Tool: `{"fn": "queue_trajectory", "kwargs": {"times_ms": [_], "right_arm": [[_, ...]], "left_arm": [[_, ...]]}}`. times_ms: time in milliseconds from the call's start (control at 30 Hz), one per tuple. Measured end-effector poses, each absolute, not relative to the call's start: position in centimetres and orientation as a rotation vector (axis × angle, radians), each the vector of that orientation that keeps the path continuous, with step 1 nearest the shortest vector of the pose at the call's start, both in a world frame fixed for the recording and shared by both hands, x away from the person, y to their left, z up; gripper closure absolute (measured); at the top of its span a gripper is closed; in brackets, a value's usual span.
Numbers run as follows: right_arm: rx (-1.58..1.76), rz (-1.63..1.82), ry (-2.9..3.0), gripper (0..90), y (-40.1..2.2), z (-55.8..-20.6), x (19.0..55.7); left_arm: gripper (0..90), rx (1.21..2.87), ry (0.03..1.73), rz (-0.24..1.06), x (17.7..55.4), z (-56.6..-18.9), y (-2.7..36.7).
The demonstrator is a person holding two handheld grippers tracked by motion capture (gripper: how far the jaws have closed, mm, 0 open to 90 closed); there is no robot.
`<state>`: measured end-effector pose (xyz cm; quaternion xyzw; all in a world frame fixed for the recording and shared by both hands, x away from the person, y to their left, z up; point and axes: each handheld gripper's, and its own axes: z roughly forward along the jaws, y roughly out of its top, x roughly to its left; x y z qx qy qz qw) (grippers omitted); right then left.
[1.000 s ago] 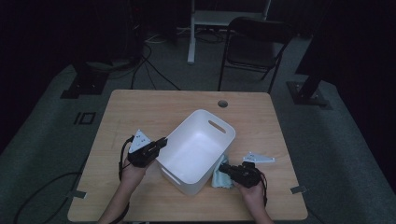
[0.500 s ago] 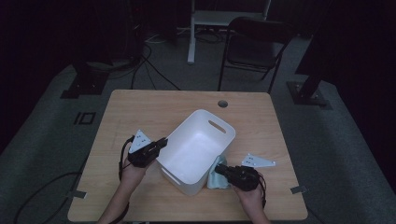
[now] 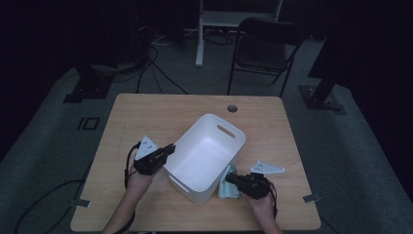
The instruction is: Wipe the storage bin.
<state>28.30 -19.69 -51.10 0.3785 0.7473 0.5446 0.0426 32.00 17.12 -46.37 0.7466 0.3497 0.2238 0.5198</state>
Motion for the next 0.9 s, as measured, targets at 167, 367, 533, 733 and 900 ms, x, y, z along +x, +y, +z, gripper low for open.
{"fn": "queue_trajectory", "kwargs": {"times_ms": [167, 367, 533, 733, 900], "right_arm": [[1.193, 1.644, 2.298, 85.3, -19.9, -51.8, 28.8], [1.246, 1.585, 2.313, 85.3, -20.0, -52.6, 29.4], [1.295, 1.548, 2.325, 85.2, -20.1, -53.4, 29.9], [1.29, 1.551, 2.323, 85.3, -20.0, -52.8, 29.6], [1.172, 1.614, 2.307, 85.3, -19.5, -50.4, 28.0]], "left_arm": [[87.3, 1.789, 0.84, 0.541, 32.0, -46.4, 17.0], [87.2, 1.788, 0.84, 0.544, 32.0, -46.4, 17.0], [87.3, 1.787, 0.842, 0.548, 32.0, -46.4, 17.0], [87.4, 1.781, 0.856, 0.555, 32.0, -46.4, 16.9], [87.4, 1.777, 0.86, 0.566, 32.0, -46.4, 16.8]]}}
